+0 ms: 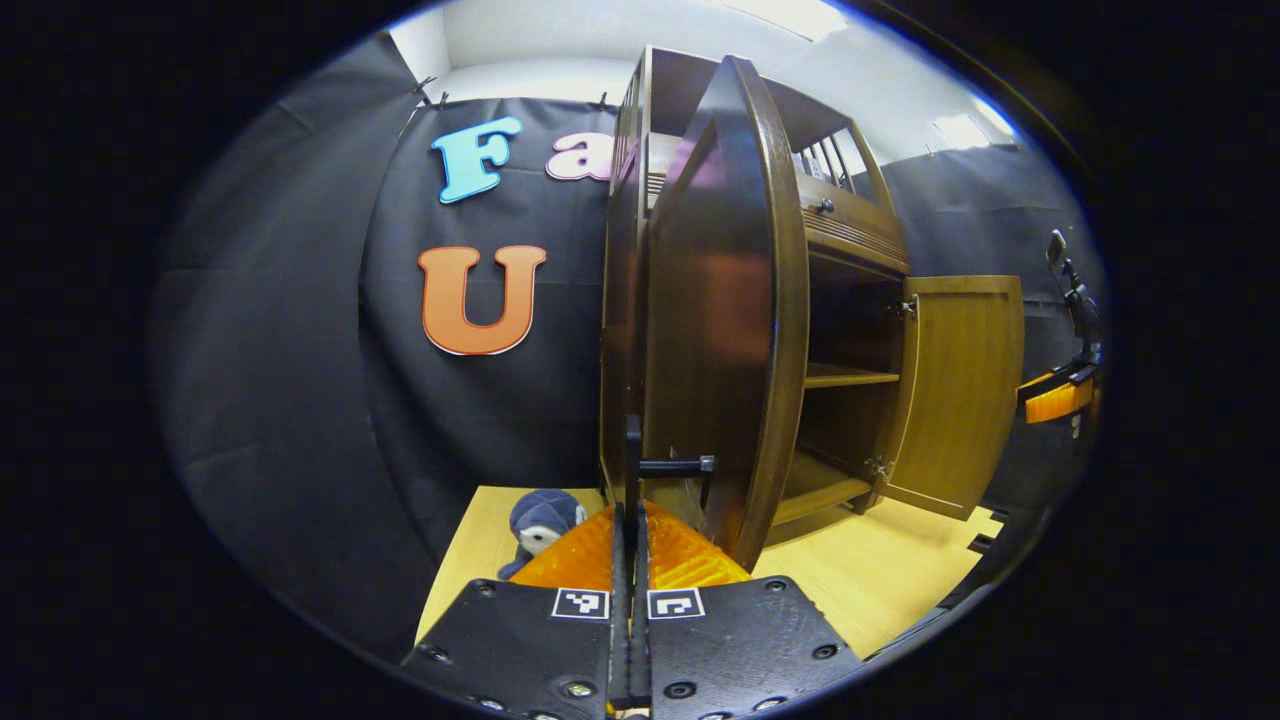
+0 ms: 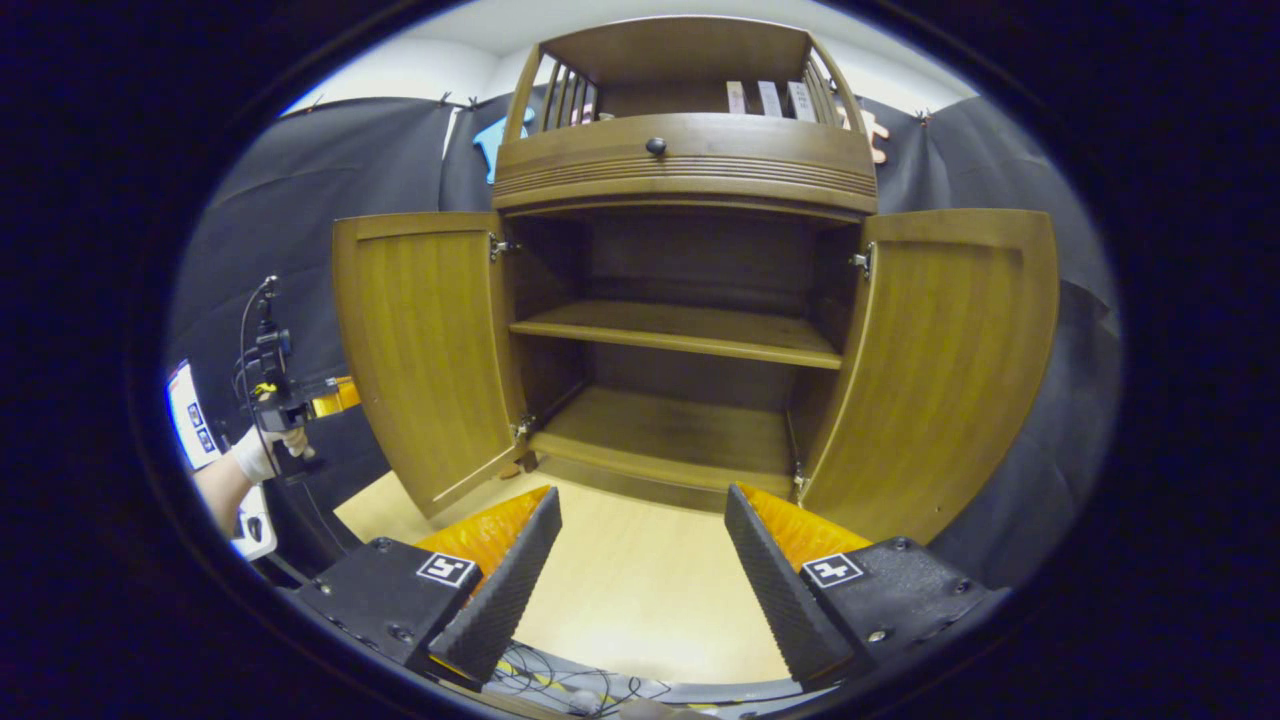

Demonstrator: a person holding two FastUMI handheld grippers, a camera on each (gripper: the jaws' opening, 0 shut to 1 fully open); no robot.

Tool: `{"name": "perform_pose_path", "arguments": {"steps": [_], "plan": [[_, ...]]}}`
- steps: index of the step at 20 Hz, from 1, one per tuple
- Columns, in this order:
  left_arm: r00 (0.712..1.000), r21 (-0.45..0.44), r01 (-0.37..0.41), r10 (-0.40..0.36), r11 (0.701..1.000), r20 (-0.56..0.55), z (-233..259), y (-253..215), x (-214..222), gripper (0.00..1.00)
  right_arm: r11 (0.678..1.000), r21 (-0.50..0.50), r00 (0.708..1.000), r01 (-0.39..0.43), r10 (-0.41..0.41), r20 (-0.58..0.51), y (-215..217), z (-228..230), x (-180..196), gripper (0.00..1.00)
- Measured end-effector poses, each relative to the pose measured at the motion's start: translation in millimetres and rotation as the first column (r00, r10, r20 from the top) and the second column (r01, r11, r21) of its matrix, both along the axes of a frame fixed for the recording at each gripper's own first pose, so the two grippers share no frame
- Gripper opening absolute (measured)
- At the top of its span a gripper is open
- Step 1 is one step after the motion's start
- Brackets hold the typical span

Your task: Open the right door of the double-door shoe cabinet with the right hand, and open the left door with the left hand.

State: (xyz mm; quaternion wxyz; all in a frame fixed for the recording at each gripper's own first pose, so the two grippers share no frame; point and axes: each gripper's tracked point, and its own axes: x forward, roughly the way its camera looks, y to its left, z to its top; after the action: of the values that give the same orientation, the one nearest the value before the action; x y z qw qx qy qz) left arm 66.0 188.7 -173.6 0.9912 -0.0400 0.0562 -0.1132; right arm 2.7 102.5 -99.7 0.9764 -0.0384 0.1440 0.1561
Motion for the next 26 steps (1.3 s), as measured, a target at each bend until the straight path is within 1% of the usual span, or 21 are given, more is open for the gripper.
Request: {"name": "perform_pose_path", "arguments": {"steps": [1, 2, 4, 5, 6, 7, 8, 9, 10, 11, 13, 15, 18, 20, 23, 25, 26], "plan": [[1.0, 0.002, -0.006, 0.006, 1.0, 0.0, -0.3, 1.4, 0.4, 0.09, 1.0, 0.001, 1.0, 0.0, 0.0, 0.0, 0.6, 1.3, 1.8, 1.0], [1.0, 0.0, -0.001, 0.001, 1.0, -0.009, -1.9, 1.4, 1.5, 0.01, 1.0, 0.002, 1.0, 0.001, -0.001, 0.0, 0.1, 1.7, 2.8, 1.0], [1.0, 0.004, -0.008, 0.008, 1.0, -0.017, -2.3, 5.1, -3.1, 0.05, 1.0, 0.003, 1.0, 0.004, -0.004, 0.001, -1.5, 2.9, 2.5, 1.0], [1.0, 0.005, -0.01, 0.01, 1.0, -0.01, -0.5, 5.3, -4.8, 0.1, 1.0, 0.005, 1.0, 0.006, -0.006, 0.002, -1.9, 3.2, 1.8, 1.0], [1.0, 0.01, -0.02, 0.02, 1.0, -0.013, -1.1, 9.3, -6.7, 0.09, 1.0, 0.008, 1.0, 0.006, -0.006, 0.002, -2.3, 3.6, 1.8, 1.0], [0.999, 0.017, -0.027, 0.027, 1.0, -0.022, -1.9, 12.1, -9.3, 0.24, 1.0, 0.011, 1.0, 0.007, -0.007, 0.003, -2.7, 3.8, 3.7, 1.0], [0.999, 0.023, -0.023, 0.024, 0.999, -0.039, -3.2, 13.1, -11.2, 0.37, 1.0, 0.012, 1.0, 0.004, -0.004, 0.002, -2.5, 3.7, 4.3, 1.0], [0.998, 0.032, -0.021, 0.023, 0.999, -0.052, -3.5, 13.5, -15.0, 0.31, 1.0, 0.011, 1.0, 0.003, -0.003, 0.002, -2.8, 3.2, 4.3, 1.0], [0.998, 0.036, -0.016, 0.018, 0.999, -0.058, -1.2, 12.8, -17.9, 0.33, 1.0, 0.013, 1.0, 0.002, -0.002, 0.004, -4.0, 4.4, 4.7, 1.0], [0.998, 0.048, -0.035, 0.038, 0.998, -0.055, 3.5, 16.6, -20.9, 0.33, 1.0, 0.016, 1.0, 0.002, -0.002, 0.006, -4.6, 5.1, 4.7, 1.0], [0.993, 0.066, -0.091, 0.095, 0.994, -0.064, 7.0, 31.6, -32.8, 0.64, 1.0, 0.025, 1.0, 0.001, -0.001, 0.009, -5.7, 5.9, 4.8, 1.0], [0.988, 0.067, -0.136, 0.14, 0.988, -0.059, 16.3, 35.2, -35.8, 0.95, 0.999, 0.033, 1.0, 0.004, -0.005, 0.012, -10.1, 7.0, 6.9, 1.0], [0.968, 0.095, -0.247, 0.25, 0.964, -0.023, 43.6, 43.5, -47.9, 0.95, 0.999, 0.037, 1.0, 0.017, -0.017, 0.023, -24.5, 10.4, 10.9, 1.0], [0.956, 0.107, -0.292, 0.293, 0.95, 0.004, 66.9, 33.1, -59.3, 0.95, 0.999, 0.047, 0.999, 0.026, -0.028, 0.034, -36.1, 14.2, 14.3, 1.0], [0.946, 0.135, -0.325, 0.323, 0.936, 0.037, 97.3, -1.9, -67.4, 0.95, 0.997, 0.059, 0.997, 0.046, -0.049, 0.054, -54.4, 20.9, 21.0, 1.0], [0.94, 0.138, -0.34, 0.338, 0.93, 0.043, 113.6, -29.9, -63.7, 0.95, 0.994, 0.07, 0.994, 0.078, -0.083, 0.067, -69.6, 27.7, 27.0, 1.0], [0.937, 0.133, -0.35, 0.345, 0.927, 0.059, 123.9, -42.6, -61.2, 1.0, 0.993, 0.074, 0.993, 0.088, -0.094, 0.073, -75.8, 31.6, 28.4, 1.0]]}}
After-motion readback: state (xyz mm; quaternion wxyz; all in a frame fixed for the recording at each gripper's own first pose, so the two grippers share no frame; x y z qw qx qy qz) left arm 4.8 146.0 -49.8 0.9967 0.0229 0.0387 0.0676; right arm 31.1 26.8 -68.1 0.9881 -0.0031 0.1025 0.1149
